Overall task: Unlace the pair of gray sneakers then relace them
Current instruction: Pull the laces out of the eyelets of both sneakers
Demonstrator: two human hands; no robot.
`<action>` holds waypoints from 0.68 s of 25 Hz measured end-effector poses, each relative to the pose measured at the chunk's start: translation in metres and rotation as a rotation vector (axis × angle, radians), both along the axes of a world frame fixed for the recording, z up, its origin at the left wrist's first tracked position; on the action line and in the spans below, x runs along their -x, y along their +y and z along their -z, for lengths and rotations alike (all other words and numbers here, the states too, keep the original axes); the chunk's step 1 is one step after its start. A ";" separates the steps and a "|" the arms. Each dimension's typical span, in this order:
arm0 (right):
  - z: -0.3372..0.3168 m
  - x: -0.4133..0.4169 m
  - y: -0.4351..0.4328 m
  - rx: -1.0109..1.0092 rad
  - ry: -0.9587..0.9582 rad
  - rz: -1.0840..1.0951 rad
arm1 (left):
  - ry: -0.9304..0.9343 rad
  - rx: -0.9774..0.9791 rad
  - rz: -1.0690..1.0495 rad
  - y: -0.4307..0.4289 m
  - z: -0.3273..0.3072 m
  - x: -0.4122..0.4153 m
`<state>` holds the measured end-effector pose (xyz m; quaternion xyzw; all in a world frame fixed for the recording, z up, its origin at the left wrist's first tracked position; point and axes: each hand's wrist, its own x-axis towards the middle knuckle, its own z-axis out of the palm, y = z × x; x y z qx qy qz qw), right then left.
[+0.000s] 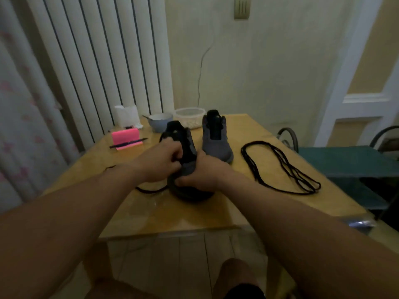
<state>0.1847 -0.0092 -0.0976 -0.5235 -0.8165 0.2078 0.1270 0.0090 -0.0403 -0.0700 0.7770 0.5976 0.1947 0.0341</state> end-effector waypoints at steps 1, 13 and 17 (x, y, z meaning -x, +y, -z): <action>0.000 -0.001 0.001 -0.004 -0.023 -0.002 | -0.100 -0.016 -0.007 0.000 0.003 -0.001; 0.024 -0.001 -0.010 -0.154 -0.003 0.081 | -0.222 0.050 -0.367 0.005 -0.014 -0.010; 0.022 -0.002 -0.010 -0.151 -0.019 0.087 | -1.252 0.010 -0.364 -0.006 0.017 -0.028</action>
